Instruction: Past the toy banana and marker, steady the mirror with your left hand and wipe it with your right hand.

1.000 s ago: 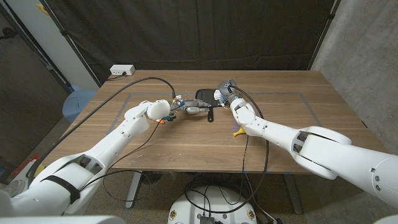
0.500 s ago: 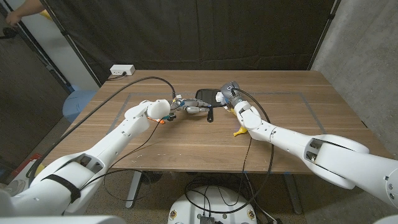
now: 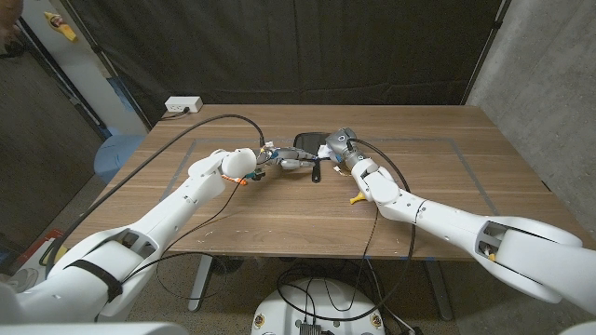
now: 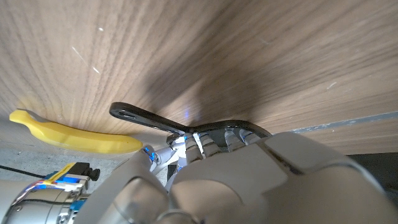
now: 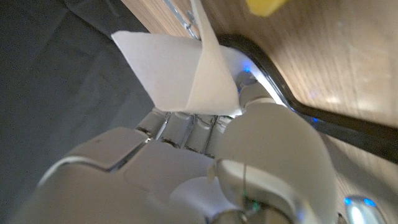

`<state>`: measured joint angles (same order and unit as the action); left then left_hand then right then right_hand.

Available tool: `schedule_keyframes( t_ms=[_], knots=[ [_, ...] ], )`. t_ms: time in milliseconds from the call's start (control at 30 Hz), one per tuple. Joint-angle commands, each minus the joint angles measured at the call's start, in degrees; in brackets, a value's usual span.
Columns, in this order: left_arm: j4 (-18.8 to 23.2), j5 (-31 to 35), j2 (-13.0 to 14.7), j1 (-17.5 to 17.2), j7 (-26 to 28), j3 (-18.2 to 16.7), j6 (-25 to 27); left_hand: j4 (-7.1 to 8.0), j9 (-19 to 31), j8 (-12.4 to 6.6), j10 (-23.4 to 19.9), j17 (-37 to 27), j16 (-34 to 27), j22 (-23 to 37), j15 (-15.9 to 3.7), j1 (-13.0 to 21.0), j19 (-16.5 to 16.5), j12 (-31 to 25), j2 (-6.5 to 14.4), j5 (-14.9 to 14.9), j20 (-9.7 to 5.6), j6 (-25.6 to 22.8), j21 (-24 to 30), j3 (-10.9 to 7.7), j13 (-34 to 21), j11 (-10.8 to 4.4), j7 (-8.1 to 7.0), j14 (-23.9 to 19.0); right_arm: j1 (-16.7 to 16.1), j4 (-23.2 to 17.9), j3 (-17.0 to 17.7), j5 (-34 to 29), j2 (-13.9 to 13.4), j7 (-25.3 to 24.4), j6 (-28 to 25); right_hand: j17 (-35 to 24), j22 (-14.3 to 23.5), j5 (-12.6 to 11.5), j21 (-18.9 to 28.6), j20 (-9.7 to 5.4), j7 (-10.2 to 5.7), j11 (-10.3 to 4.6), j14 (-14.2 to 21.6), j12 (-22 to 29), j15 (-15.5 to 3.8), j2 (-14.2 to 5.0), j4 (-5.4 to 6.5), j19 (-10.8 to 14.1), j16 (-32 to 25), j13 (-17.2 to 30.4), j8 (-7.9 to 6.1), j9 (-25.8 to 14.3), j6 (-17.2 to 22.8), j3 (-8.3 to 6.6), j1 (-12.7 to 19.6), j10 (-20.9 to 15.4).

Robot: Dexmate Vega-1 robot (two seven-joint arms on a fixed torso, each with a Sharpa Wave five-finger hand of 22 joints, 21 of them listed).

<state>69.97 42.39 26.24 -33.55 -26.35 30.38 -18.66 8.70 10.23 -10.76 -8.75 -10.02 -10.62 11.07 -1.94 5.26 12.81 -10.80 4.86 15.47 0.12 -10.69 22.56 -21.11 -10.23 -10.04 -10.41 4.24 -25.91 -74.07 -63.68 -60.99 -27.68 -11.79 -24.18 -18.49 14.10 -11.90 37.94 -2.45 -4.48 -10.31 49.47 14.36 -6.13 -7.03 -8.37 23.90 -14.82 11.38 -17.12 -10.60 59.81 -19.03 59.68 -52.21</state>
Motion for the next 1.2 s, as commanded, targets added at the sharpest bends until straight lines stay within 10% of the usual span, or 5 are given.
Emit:
schedule_keyframes(
  t_ms=[33, 600, 1200],
  knots=[
    [1.13, -0.15, 0.09, -0.7, 0.56, -0.41, 0.0, -0.05, 0.28, -0.21, -0.82, -0.31, -0.07, 0.32, -4.49, -0.38, 0.25, -0.65, 0.21, 0.43, 2.94, -0.19, 0.16, 0.06, -0.37, 0.47, -0.06, -0.1, -1.97, -5.41, 1.7, 0.21, -1.91, -1.71, 0.12, -0.29, -0.01, -0.48, 0.43, -4.19, -2.93, -0.28, 0.08, -0.21, -7.62, -0.31, -0.06, -0.24, 0.11, 0.1, 0.01, -0.09, 5.63, 0.16, 0.57, -0.28],
    [4.08, -2.43, 1.3, -6.69, 18.27, -6.44, -4.65, -0.36, 0.36, -0.5, -1.14, -0.37, -0.94, 0.3, -3.06, 0.45, -3.5, -0.88, 1.25, 0.71, 3.56, -0.14, 1.54, -0.72, -0.5, 1.57, -0.23, -3.48, -6.64, -9.99, 10.47, 6.82, -2.17, -8.67, -6.23, -0.35, -0.21, -0.57, 0.95, -4.04, -2.86, -0.19, 0.25, -0.15, -7.47, -0.42, 0.16, -0.33, 0.33, 0.11, 0.52, -0.1, 5.65, 0.28, 0.51, -0.9],
    [-2.26, -8.63, -1.79, -10.35, 39.54, -12.63, -15.18, -3.2, 0.46, 0.67, 7.09, -0.62, -0.08, 0.18, -1.42, 4.49, -5.23, 0.55, -0.8, 0.23, 4.14, 6.86, 1.78, -1.69, -0.71, 1.53, -2.11, -4.17, -12.31, -15.82, 18.13, 13.32, -3.26, -12.62, -11.85, -0.45, -0.45, -0.59, 1.55, -3.71, -2.83, -0.11, 0.36, -0.32, -7.47, -0.44, 0.31, -0.59, 0.59, 0.11, 1.09, -0.13, 5.74, 0.48, 0.47, -1.11]
  ],
)
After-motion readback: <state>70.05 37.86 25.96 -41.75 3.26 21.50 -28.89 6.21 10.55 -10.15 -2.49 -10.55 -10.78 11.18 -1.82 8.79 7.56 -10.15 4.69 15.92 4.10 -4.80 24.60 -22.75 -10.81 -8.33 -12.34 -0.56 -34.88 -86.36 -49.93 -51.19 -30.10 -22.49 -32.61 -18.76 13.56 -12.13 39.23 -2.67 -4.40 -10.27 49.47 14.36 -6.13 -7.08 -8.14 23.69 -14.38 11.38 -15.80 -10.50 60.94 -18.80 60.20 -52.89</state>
